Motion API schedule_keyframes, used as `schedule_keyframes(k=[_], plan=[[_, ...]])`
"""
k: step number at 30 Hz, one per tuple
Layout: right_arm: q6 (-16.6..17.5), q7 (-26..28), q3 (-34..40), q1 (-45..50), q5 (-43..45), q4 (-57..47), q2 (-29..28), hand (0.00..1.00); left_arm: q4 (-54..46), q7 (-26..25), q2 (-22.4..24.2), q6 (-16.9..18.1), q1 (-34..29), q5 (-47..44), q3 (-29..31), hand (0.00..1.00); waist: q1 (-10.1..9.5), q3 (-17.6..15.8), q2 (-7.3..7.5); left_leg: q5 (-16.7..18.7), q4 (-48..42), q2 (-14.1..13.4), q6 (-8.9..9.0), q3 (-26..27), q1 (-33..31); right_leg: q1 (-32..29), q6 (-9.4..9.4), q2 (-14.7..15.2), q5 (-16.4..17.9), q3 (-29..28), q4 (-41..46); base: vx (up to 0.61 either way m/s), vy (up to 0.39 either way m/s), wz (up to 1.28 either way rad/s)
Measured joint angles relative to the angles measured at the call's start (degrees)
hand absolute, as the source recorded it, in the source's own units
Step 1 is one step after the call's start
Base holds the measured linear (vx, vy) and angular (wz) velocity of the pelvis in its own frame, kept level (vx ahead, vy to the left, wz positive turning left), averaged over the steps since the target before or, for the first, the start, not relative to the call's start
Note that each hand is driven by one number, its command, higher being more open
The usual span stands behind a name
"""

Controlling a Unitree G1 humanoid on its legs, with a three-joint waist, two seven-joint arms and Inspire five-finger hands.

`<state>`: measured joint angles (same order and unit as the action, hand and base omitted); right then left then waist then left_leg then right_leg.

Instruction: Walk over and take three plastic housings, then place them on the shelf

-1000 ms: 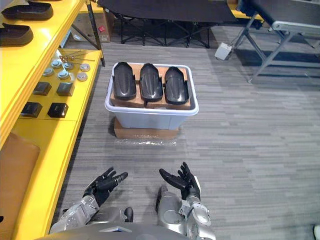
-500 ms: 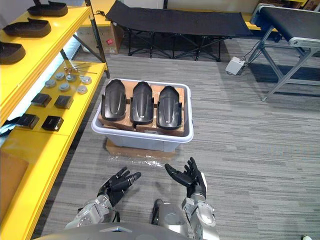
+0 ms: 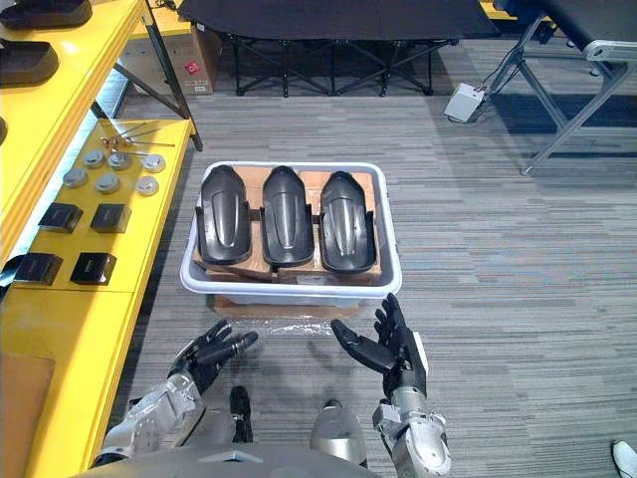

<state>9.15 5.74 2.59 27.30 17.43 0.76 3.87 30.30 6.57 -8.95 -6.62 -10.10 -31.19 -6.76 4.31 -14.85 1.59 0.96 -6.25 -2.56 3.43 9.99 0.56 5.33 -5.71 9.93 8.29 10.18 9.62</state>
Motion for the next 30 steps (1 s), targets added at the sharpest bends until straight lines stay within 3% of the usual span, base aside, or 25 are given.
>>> schedule_keyframes(k=[3, 8, 10, 14, 16, 20, 25, 30], plan=[[-0.31, -0.21, 0.26, 0.93, 3.44, -6.50, -0.23, 1.00, 3.58, -0.42, -0.16, -0.33, -1.26, 0.25, 0.38, 1.00, 0.41, 0.26, 0.43, -0.02, 1.46, -0.39, -0.02, 0.77, 1.00, 0.00, -0.14, -0.15, -0.64, -0.96, -0.25, 0.01, 0.011, -0.12], [-2.74, -2.90, 1.76, 0.52, 4.15, -7.23, -0.12, 1.00, 4.63, -0.06, -0.29, 0.32, -1.35, 1.55, 0.95, 1.00, 0.40, 1.21, 1.32, -0.08, 1.53, -0.48, -0.12, 1.24, 1.10, 0.01, -0.18, -0.25, -1.20, -1.76, -0.86, -0.05, 0.012, -0.08], [-3.19, -4.22, 6.05, -1.38, 4.23, -6.10, 0.57, 1.00, 4.56, 0.36, -0.07, 0.50, -1.35, 2.61, 1.21, 1.00, 0.24, 1.10, 1.30, 1.28, 0.57, -0.37, -0.87, 1.11, -0.41, -0.18, -0.24, -0.25, -1.35, -2.13, -1.91, -0.13, 0.034, 0.03], [-3.13, -8.73, 14.20, -10.82, 7.74, -3.03, 5.42, 1.00, 2.37, 2.27, 0.12, 1.82, -1.05, 3.96, 2.83, 1.00, -0.36, -2.72, 1.18, 3.19, -6.79, -1.28, -1.64, -0.11, -6.29, -2.23, -0.66, -1.10, -2.09, -1.48, -1.65, -0.13, 0.018, 0.12], [-3.09, -11.57, 15.63, -15.08, 8.70, -2.56, 7.57, 1.00, 0.84, 2.51, 0.06, 1.88, 0.19, 5.30, 2.89, 1.00, -1.16, -4.74, 0.54, 3.64, -9.52, -1.83, -2.04, -1.05, -8.98, -3.07, -0.90, -1.62, -2.59, -0.84, -1.58, -0.13, 0.023, 0.19], [-3.61, -17.19, 15.72, -25.83, 8.70, 2.38, 10.91, 1.00, -0.41, 2.78, -0.19, 2.72, 3.44, 7.17, 3.33, 1.00, -3.38, -8.90, 0.92, 3.60, -12.34, -2.03, -2.28, -3.24, -12.56, -4.63, -0.49, -2.15, -3.54, 0.67, -1.25, -0.10, 0.026, 0.23], [-6.89, -21.19, 15.78, -37.50, 8.68, 11.41, 16.15, 1.00, -0.44, 2.77, -0.10, 2.80, 5.94, 7.08, 3.31, 1.00, -5.63, -10.34, -0.17, 3.97, -16.11, -1.68, -2.94, -5.46, -17.10, -6.89, -0.36, -2.14, -3.59, 1.68, 0.17, -0.01, 0.036, 0.20], [-10.18, -24.15, 15.70, -47.00, 7.41, 20.53, 23.30, 1.00, 1.17, 2.64, -0.06, 2.85, 8.48, 6.99, 4.01, 1.00, -6.45, -11.38, -1.64, 4.16, -18.63, -1.04, -3.21, -7.50, -20.72, -9.19, 0.08, -2.00, -3.12, 1.95, 2.07, 0.00, 0.042, 0.23]])
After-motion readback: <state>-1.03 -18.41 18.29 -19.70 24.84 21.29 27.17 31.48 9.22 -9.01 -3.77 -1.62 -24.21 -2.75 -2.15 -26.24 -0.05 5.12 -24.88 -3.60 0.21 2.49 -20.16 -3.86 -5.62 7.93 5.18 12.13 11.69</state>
